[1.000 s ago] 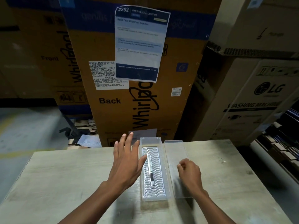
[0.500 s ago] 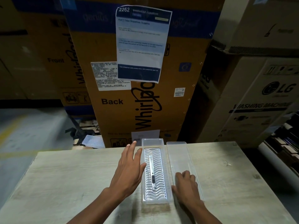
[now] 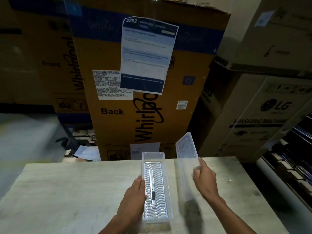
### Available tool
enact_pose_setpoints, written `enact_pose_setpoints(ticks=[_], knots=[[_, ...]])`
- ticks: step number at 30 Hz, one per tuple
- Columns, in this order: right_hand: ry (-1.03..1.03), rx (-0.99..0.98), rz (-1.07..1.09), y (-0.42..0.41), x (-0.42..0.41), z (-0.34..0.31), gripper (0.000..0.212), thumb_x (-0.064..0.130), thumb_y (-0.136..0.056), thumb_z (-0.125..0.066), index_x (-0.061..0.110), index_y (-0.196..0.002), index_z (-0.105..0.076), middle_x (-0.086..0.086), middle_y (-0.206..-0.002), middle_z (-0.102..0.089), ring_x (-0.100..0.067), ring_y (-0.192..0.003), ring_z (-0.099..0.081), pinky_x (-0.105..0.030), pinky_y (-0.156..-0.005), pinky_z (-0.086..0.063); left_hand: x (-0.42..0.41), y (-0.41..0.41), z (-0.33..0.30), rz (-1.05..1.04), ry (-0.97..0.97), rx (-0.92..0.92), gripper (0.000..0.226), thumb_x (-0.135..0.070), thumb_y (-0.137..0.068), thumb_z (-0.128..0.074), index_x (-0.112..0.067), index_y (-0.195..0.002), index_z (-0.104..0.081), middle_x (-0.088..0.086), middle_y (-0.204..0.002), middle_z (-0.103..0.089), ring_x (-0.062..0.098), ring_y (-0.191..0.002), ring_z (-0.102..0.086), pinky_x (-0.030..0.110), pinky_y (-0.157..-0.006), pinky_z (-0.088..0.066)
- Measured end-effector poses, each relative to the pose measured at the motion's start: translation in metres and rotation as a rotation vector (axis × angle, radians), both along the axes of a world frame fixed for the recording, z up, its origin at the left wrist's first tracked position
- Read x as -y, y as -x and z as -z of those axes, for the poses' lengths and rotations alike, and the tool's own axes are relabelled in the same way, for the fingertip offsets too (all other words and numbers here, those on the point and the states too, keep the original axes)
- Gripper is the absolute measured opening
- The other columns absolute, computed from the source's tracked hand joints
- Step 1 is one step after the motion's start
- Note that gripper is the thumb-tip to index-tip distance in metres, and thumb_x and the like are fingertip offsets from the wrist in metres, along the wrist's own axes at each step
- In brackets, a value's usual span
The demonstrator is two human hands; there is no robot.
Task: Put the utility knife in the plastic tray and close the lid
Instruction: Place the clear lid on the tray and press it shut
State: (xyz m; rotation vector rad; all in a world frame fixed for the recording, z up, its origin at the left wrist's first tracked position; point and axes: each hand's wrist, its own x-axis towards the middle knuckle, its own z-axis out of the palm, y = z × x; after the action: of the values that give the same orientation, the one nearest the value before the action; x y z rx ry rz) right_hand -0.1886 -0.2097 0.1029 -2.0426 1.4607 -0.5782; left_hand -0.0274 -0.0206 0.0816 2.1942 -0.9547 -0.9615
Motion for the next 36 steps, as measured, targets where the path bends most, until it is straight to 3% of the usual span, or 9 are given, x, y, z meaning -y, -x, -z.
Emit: enact_pose_setpoints(ticks=[4, 8, 11, 16, 20, 25, 29, 32, 36], knots=[[-0.469, 0.440, 0.120, -0.021, 0.008, -0.017, 0.034, 0.011, -0.103, -0.042, 0.016, -0.130, -0.060, -0.013, -0.100, -0.074, -0.028, -0.085, -0.075, -0.040, -0.076, -0.064, -0.003, -0.003, 0.012, 0.090, 0.039, 0.032, 0.060, -0.036, -0.106, -0.032, -0.018, -0.158, -0.010, -0.003, -0.167, -0.007, 0.022, -0.154, -0.016, 0.045, -0.125, -0.019], [-0.692, 0.502, 0.130, -0.050, -0.010, -0.011, 0.036, 0.005, -0.100, -0.040, 0.015, -0.129, -0.060, -0.018, -0.100, -0.073, -0.033, -0.091, -0.074, -0.036, -0.072, -0.062, -0.006, -0.012, 0.026, 0.140, 0.007, 0.111, 0.061, -0.036, -0.105, -0.033, -0.016, -0.158, -0.010, 0.002, -0.169, -0.007, 0.022, -0.155, -0.012, 0.043, -0.125, -0.019], [-0.714, 0.471, 0.125, -0.060, -0.027, -0.003, 0.039, 0.007, -0.101, -0.040, 0.013, -0.136, -0.057, -0.020, -0.108, -0.070, -0.032, -0.093, -0.072, -0.035, -0.073, -0.062, -0.006, -0.018, 0.036, 0.345, -0.136, 0.333, 0.076, -0.040, -0.102, -0.043, -0.020, -0.159, 0.003, 0.001, -0.168, 0.010, 0.024, -0.156, 0.000, 0.048, -0.125, -0.017], [-0.664, 0.367, 0.116, -0.056, -0.049, 0.008, 0.039, 0.011, -0.103, -0.043, 0.016, -0.140, -0.054, -0.014, -0.107, -0.070, -0.025, -0.087, -0.073, -0.034, -0.073, -0.064, -0.008, -0.023, 0.038, 0.376, -0.109, 0.324, 0.075, -0.041, -0.101, -0.044, -0.025, -0.158, 0.003, -0.001, -0.168, 0.008, 0.023, -0.156, -0.005, 0.048, -0.125, -0.018], [-0.636, 0.320, 0.120, -0.046, -0.058, 0.014, 0.039, 0.010, -0.103, -0.042, 0.016, -0.140, -0.054, -0.013, -0.108, -0.071, -0.026, -0.088, -0.074, -0.033, -0.067, -0.064, -0.002, -0.019, 0.032, 0.174, 0.013, 0.134, 0.054, -0.042, -0.106, -0.024, -0.028, -0.157, -0.016, -0.007, -0.166, -0.017, 0.020, -0.145, -0.039, 0.042, -0.120, -0.031], [-0.625, 0.305, 0.132, -0.041, -0.065, 0.015, 0.039, 0.011, -0.105, -0.042, 0.014, -0.142, -0.052, -0.011, -0.129, -0.065, -0.023, -0.094, -0.069, -0.039, -0.081, -0.063, 0.013, -0.016, 0.036, -0.034, -0.023, -0.004, 0.054, -0.047, -0.105, -0.013, -0.028, -0.151, -0.032, 0.004, -0.154, -0.046, 0.027, -0.135, -0.048, 0.046, -0.115, -0.033], [-0.630, 0.268, 0.119, -0.037, -0.068, 0.018, 0.042, 0.009, -0.103, -0.042, 0.019, -0.143, -0.050, -0.014, -0.118, -0.070, -0.025, -0.090, -0.073, -0.041, -0.082, -0.064, 0.020, -0.023, 0.052, -0.038, -0.045, 0.032, 0.018, -0.049, -0.102, -0.023, -0.044, -0.102, -0.041, 0.004, -0.118, -0.068, 0.024, -0.096, -0.061, 0.047, -0.097, -0.052], [-0.618, 0.222, 0.082, -0.035, -0.071, 0.026, 0.042, 0.011, -0.102, -0.044, 0.022, -0.141, -0.052, -0.008, -0.125, -0.068, -0.024, -0.096, -0.072, -0.046, -0.086, -0.063, 0.019, -0.013, 0.037, -0.074, 0.011, 0.018, 0.041, -0.045, -0.103, -0.028, -0.026, -0.130, -0.052, 0.007, -0.129, -0.066, 0.025, -0.107, -0.064, 0.041, -0.096, -0.052], [-0.600, 0.134, 0.000, -0.028, -0.075, 0.027, 0.047, 0.008, -0.099, -0.046, 0.020, -0.144, -0.051, -0.005, -0.126, -0.068, -0.021, -0.100, -0.070, -0.037, -0.080, -0.064, 0.017, -0.011, 0.035, -0.102, 0.027, 0.026, 0.054, -0.044, -0.101, -0.040, -0.017, -0.149, -0.040, 0.005, -0.142, -0.059, 0.025, -0.119, -0.063, 0.042, -0.100, -0.052]])
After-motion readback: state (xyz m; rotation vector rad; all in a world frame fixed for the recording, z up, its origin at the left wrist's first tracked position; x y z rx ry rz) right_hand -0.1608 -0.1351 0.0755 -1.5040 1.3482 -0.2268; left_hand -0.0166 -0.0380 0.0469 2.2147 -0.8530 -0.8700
